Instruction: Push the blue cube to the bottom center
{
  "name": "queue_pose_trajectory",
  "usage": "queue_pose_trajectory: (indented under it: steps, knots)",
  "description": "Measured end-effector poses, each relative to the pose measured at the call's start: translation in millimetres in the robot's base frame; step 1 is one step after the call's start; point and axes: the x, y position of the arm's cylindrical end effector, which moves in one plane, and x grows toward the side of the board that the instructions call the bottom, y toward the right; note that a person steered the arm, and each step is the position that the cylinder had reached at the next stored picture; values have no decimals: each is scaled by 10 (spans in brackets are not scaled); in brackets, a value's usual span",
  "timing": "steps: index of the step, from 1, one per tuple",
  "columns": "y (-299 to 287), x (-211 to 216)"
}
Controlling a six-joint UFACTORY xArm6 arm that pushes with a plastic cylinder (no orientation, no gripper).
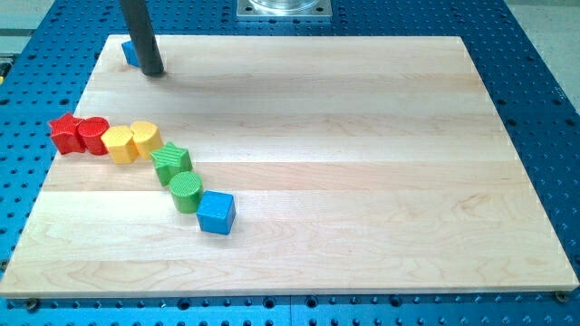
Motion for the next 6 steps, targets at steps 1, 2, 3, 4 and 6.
queue_pose_trajectory:
  steps: [1,2,3,4,6]
  knots:
    - [338,598]
    - [771,1510]
    - [1050,2369]
    - [1227,3206]
    - [1820,3190]
